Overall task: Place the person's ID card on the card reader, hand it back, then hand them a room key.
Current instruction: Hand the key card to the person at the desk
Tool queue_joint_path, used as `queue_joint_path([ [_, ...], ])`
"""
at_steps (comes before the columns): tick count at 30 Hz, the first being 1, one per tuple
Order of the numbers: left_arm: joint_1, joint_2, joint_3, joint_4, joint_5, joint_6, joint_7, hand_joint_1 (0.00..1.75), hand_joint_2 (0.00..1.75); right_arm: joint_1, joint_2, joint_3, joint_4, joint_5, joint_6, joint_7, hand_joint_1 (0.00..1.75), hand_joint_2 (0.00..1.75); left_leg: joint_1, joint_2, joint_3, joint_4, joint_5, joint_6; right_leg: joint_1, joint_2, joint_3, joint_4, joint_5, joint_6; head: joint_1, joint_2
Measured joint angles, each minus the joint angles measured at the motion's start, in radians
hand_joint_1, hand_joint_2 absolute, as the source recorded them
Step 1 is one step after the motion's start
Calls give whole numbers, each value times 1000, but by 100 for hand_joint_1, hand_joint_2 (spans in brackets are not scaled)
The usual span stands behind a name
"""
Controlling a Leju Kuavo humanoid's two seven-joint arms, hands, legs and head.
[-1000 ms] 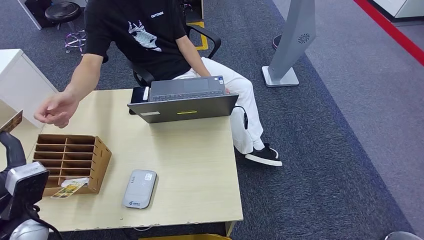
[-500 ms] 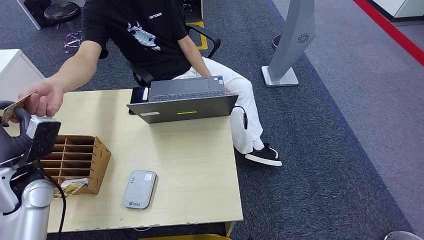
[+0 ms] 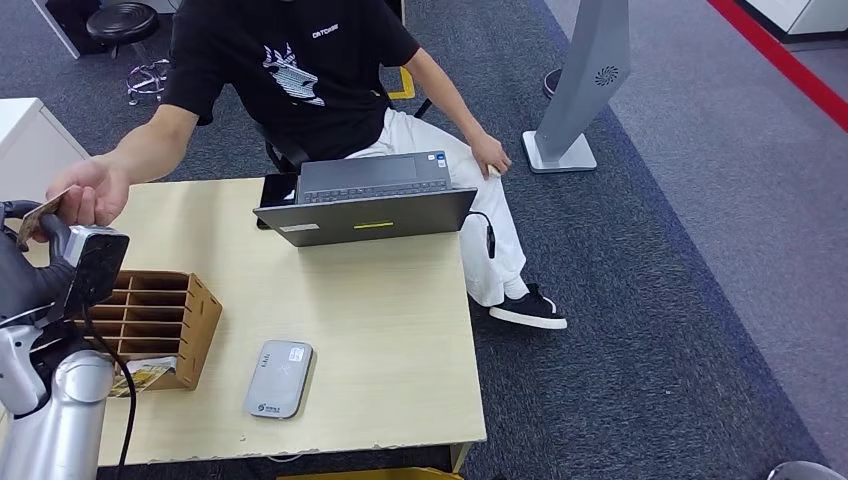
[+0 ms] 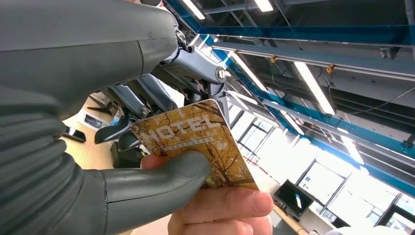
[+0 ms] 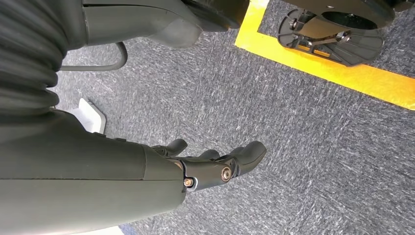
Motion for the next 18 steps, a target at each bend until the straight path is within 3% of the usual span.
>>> queue_joint_path([
  [1,0,-2,0,3,2,8,-4,147,175,0,0,1,1,-3,0,0,0,175,0,0,0,0,0,0,0,0,0,0,0,0,0,0],
  [4,0,-9,0,6,9,35,-18,16,175,0,0,5,2,-8,0,0,0,175,0,0,-1,0,0,0,0,0,-1,0,0,0,0,0],
  [5,0,-12,0,6,10,42,-23,0,175,-1,0,6,2,-8,0,0,0,175,0,0,-1,0,0,0,0,0,-1,0,0,0,0,0],
  [12,22,-32,1,-24,27,85,-71,0,175,-1,0,13,2,-7,0,0,0,175,0,0,-1,0,0,0,0,0,-1,0,0,0,0,0],
  [18,85,-81,37,-130,85,94,-193,0,175,-1,0,21,13,-7,-20,-3,0,175,0,0,-1,0,0,0,0,0,-1,0,0,0,0,0],
])
